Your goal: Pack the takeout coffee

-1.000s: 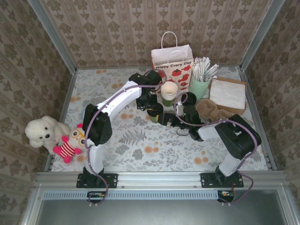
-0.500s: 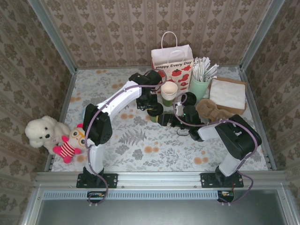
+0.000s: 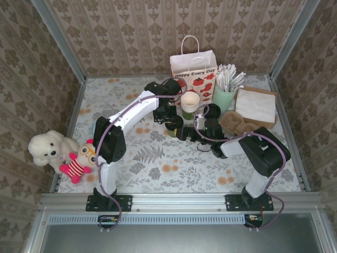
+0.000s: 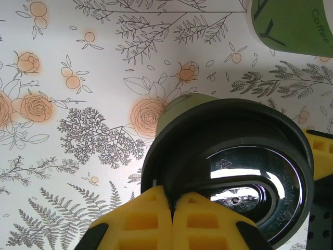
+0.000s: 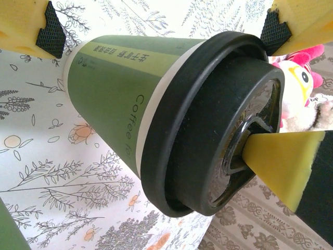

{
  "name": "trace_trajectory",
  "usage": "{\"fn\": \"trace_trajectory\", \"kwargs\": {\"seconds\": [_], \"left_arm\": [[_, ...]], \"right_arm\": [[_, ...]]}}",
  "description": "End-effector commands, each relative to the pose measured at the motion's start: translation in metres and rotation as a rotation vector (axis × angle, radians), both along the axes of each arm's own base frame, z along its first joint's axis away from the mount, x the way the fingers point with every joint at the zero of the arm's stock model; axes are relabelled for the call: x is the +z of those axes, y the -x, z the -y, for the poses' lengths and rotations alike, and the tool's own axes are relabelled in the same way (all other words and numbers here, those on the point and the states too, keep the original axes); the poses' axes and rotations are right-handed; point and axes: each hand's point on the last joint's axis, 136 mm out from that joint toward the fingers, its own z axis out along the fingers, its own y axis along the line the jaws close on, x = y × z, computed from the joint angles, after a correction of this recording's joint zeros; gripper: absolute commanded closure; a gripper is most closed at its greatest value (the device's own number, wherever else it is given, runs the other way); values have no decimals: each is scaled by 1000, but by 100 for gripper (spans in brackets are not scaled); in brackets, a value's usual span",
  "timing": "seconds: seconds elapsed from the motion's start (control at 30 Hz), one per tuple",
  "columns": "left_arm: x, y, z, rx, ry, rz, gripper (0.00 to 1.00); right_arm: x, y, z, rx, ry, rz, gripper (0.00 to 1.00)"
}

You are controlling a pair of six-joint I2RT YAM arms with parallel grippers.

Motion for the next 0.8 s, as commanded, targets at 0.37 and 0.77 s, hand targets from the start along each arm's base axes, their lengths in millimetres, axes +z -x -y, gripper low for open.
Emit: {"fn": "trace_trajectory", "kwargs": {"seconds": [0.37, 0.77], "left_arm": [[-53, 24, -3, -70, -56, -157, 100], [4, 19, 6, -410, 30, 53, 100]], "right_arm": [[-25, 1, 13, -68, 65, -64, 1], [38, 3, 48, -98, -24, -207, 1]]}}
